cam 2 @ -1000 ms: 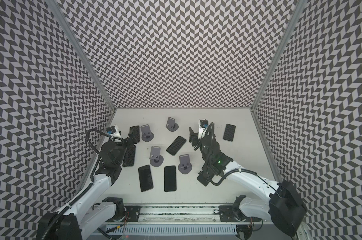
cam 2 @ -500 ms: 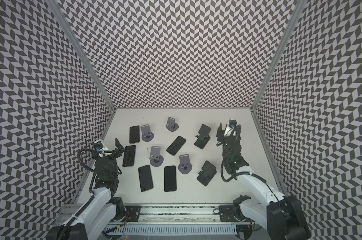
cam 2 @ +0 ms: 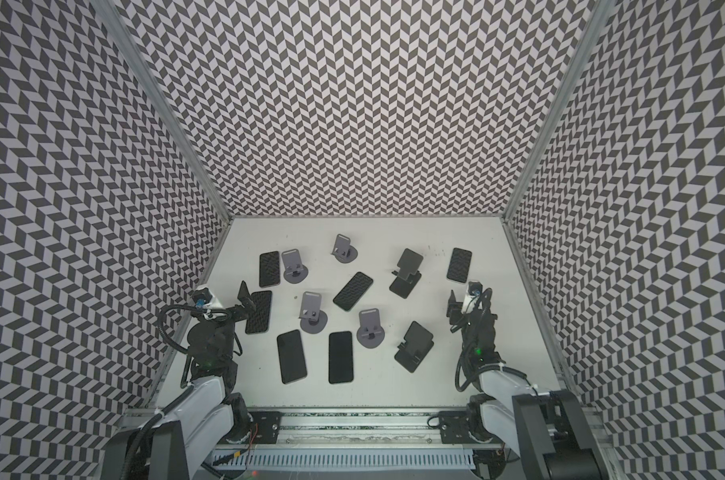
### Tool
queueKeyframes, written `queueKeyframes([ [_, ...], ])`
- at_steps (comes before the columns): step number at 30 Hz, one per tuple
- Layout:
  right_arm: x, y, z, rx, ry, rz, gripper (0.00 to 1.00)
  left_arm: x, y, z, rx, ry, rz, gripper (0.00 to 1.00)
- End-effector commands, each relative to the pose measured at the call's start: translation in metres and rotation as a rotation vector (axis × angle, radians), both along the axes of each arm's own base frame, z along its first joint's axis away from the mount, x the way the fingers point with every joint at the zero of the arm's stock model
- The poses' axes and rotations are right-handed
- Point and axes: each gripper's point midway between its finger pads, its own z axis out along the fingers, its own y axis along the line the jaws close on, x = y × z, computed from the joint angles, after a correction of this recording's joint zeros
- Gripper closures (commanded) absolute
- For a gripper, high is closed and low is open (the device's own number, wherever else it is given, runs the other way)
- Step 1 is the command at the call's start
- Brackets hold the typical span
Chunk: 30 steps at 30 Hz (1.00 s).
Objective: Remove the phone from the phone stand
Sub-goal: Reset both arms
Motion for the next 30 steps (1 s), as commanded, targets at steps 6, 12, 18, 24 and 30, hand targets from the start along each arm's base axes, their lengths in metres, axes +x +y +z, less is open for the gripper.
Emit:
queueKeyframes([
  [6,0.036,0.015,0.042,0.022,-0.204,0.107,0.26,-0.004,-0.015,0.000,-0.003,-0.056,-0.072,0.00],
  [12,0.043,0.028,0.028,-0.010,-0.176,0.187,0.12,0.005,-0.035,0.000,0.023,-0.080,-0.163,0.00],
  [18,0.058,-0.004,0.028,0.064,-0.173,-0.015,0.00,0.024,-0.036,-0.006,0.016,-0.092,-0.170,0.00],
  [24,0.057,-0.005,0.030,0.061,-0.189,-0.015,0.00,0.031,-0.046,-0.014,0.056,-0.113,-0.202,0.00],
  [30,0.058,-0.002,0.029,0.053,-0.180,-0.002,0.00,0.058,-0.028,-0.032,0.035,0.022,-0.006,0.00],
])
